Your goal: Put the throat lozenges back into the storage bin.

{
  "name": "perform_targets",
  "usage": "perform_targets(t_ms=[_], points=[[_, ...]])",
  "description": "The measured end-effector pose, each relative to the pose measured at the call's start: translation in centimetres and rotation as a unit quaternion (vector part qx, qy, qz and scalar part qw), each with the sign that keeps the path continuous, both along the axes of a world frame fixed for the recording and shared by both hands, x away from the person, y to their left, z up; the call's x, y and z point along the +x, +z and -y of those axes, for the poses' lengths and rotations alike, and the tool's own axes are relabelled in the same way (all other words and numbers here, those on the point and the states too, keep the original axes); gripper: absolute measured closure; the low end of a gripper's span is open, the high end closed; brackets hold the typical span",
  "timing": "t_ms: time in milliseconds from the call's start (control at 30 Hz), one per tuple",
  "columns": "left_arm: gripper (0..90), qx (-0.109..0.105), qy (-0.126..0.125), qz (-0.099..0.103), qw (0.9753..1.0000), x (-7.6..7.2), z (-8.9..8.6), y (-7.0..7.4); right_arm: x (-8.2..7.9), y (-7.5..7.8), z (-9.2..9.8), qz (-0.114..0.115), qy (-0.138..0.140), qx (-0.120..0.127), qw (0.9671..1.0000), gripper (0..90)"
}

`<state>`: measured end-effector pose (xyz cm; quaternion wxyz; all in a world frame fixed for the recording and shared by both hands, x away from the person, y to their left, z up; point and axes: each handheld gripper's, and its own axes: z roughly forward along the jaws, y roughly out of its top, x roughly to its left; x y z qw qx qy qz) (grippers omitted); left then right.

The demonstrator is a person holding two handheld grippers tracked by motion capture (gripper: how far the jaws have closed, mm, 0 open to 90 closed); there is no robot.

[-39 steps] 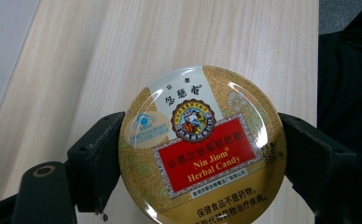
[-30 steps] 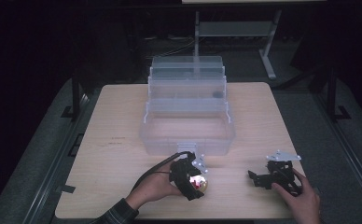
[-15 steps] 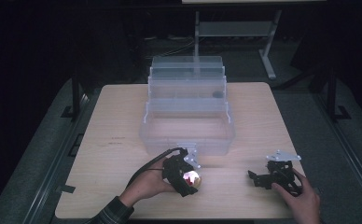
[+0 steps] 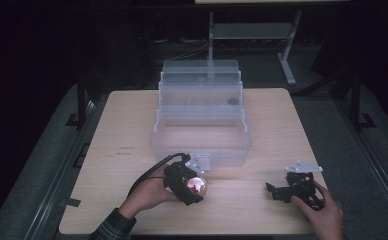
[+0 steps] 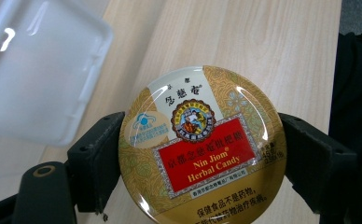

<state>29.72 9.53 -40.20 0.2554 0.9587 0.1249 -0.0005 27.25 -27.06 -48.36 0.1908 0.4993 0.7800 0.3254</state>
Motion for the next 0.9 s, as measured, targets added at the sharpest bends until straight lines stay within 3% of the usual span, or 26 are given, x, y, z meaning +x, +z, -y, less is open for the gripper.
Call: perform_targets(t_ms=[900], points=[[19.6,-0.01,0.045,0.01,0.9989,1.3,-4.0,1.9,0.0,0.0,0.0,0.0,0.0,0.0,1.0,0.0]])
